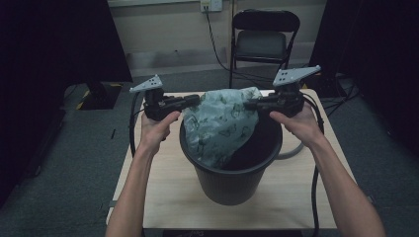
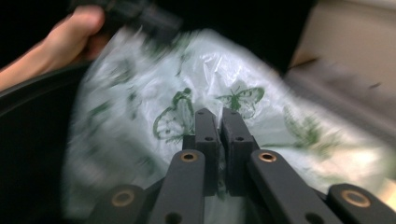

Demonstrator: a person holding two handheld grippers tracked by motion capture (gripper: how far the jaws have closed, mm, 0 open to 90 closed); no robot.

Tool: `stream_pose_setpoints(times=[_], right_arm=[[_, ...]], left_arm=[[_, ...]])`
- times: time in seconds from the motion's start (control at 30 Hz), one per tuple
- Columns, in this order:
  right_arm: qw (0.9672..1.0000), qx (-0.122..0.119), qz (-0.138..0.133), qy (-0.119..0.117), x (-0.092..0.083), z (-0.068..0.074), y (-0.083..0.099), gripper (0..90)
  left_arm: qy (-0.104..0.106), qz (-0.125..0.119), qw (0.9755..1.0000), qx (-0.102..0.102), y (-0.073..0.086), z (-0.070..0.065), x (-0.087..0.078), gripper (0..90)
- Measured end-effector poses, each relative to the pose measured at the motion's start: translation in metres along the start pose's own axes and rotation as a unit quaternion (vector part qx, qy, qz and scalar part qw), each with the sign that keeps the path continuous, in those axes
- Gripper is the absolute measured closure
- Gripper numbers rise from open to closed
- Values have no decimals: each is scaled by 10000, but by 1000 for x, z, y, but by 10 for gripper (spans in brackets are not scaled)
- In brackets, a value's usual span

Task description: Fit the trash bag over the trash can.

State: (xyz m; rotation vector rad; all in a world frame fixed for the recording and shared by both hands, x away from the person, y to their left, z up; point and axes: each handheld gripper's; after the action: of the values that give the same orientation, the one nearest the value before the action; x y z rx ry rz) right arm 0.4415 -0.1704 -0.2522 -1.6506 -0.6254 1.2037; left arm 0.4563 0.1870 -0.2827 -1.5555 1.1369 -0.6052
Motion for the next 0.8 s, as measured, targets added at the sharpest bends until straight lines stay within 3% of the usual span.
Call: stream_pose_setpoints(times=[0.07,0.17,0.23,0.33,0.4,0.47,0.53,0.6,0.67,0.8], right_arm=[[9995,-130,281,113,2,6,3,841],[9997,-63,219,43,1,6,4,803],[9997,-68,220,80,1,6,4,828],[9996,-98,241,81,4,7,3,834],[9996,-109,235,66,5,7,2,803],[9998,-95,157,95,5,6,2,738],[9997,38,23,247,3,4,2,631],[9993,158,-98,338,1,0,1,620],[9987,243,-245,373,0,-4,0,608],[9977,330,-428,399,-1,-9,-2,582]], left_arm=[[43,26,10000,34,2,-2,-1,896],[79,-40,10000,13,3,-3,-1,895],[-7,-224,9997,-20,-1,-3,1,767],[-86,-313,9995,-26,-8,0,5,525],[-39,-106,9999,-129,-6,6,13,504],[45,-13,9997,-244,-4,11,15,585],[119,34,9998,-174,-3,11,14,748],[238,162,9995,-149,-2,12,13,844],[250,197,9994,-112,-2,11,13,895],[259,225,9994,-16,-2,7,12,900]])
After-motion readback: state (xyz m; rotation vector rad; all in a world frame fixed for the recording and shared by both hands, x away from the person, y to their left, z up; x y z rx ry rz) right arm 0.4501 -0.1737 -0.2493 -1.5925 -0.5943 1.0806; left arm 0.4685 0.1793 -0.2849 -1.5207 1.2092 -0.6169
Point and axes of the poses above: each handheld gripper's, and its own axes: x roughly forward along the jaws, y roughly out of its underside, z roughly to its left, and after that the axes turned 5 degrees about -x, right-handed
